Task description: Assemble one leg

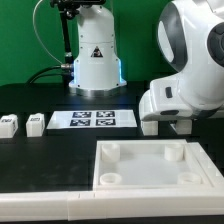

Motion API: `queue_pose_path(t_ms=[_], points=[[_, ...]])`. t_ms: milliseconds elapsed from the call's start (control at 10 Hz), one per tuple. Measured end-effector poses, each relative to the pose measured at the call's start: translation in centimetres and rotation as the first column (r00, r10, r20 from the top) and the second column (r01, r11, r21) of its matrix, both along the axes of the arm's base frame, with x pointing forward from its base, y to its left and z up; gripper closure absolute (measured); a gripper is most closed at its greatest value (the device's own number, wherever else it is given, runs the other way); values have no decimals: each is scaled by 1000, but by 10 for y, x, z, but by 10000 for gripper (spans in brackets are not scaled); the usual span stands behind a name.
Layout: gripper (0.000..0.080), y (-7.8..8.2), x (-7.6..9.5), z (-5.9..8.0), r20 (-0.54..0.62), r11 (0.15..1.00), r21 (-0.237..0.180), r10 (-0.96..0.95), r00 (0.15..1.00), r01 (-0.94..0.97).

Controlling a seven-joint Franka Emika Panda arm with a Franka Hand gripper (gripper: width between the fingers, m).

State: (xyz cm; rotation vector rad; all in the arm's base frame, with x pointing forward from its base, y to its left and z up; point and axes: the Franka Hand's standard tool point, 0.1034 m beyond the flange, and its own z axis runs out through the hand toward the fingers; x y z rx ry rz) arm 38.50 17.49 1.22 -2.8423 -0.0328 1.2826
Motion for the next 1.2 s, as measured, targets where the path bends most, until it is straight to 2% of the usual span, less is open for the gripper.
queue_pose_path(t_ms=[300,400,600,700,800,900,1000,1200], points=[[509,0,0,0,0,1000,0,0,1000,0],[509,-3,2,8,-20,1000,19,21,1000,-21],[509,-17,38,58,-7,998,50,34,999,-34],[509,-23,47,74,26,997,70,42,999,-43],[509,-24,47,87,17,999,46,24,1000,-24],[509,-20,48,88,81,999,35,13,997,-16],[509,-20,55,85,214,999,44,-1,977,-9],[508,-23,59,88,359,999,49,-11,933,-7]])
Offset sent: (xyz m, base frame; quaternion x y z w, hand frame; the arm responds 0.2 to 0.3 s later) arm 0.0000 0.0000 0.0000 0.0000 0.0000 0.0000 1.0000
